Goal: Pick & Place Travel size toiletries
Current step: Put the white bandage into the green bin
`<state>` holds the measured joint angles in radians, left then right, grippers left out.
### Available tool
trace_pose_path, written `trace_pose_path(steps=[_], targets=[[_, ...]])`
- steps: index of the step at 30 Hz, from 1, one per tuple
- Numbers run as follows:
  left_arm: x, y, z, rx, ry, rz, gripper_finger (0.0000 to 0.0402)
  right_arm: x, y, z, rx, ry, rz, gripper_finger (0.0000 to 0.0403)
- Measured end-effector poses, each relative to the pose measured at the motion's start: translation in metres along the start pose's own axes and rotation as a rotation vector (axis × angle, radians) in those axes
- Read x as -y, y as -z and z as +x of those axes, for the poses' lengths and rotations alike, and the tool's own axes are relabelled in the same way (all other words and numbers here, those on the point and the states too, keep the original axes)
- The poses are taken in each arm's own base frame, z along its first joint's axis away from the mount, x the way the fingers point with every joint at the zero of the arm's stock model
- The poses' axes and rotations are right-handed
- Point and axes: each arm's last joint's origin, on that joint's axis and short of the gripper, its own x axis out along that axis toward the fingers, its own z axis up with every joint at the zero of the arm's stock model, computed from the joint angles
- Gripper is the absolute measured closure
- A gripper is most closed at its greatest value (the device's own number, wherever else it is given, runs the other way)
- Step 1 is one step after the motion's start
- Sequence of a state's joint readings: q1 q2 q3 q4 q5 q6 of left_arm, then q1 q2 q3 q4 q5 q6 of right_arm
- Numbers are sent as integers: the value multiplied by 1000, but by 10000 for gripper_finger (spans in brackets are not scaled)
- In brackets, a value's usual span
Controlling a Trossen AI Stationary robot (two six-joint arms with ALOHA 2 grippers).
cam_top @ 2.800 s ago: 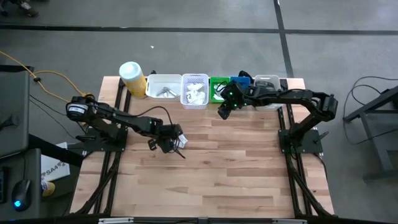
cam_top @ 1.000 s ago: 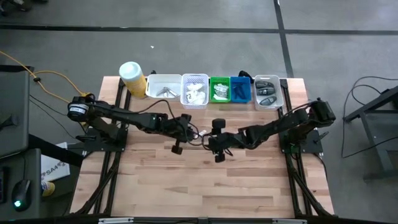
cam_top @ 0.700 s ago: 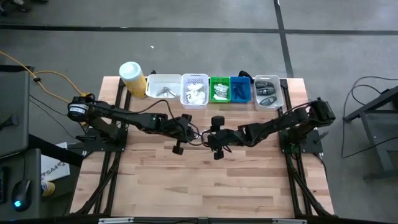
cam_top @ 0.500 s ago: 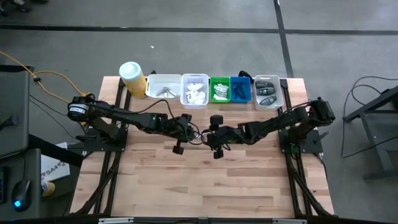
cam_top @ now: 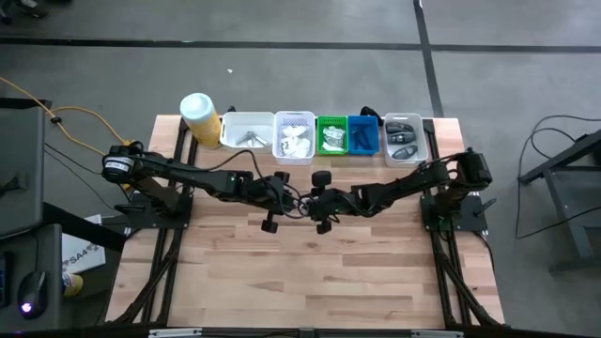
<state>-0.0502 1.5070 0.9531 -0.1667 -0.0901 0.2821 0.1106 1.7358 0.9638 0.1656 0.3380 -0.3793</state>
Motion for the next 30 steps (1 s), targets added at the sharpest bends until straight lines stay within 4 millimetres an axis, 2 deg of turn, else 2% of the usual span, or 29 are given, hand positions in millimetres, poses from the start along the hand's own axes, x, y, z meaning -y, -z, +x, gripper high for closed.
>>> trace_pose_path(steps=[6,11,18,23,30], targets=[[0,1,0,-10,-4,2,401,-1,1,0,-11,-14,4,385],[0,2,0,-18,-2,49,384,-2,3,0,-26,-39,62,399],[-2,4,0,-65,-86,86,285,7,11,2,-85,-20,164,399],[-6,8,-11,-156,-210,69,227,37,22,-4,-159,56,336,399],[-8,14,-27,-222,-271,11,215,106,45,-27,-227,255,659,399]])
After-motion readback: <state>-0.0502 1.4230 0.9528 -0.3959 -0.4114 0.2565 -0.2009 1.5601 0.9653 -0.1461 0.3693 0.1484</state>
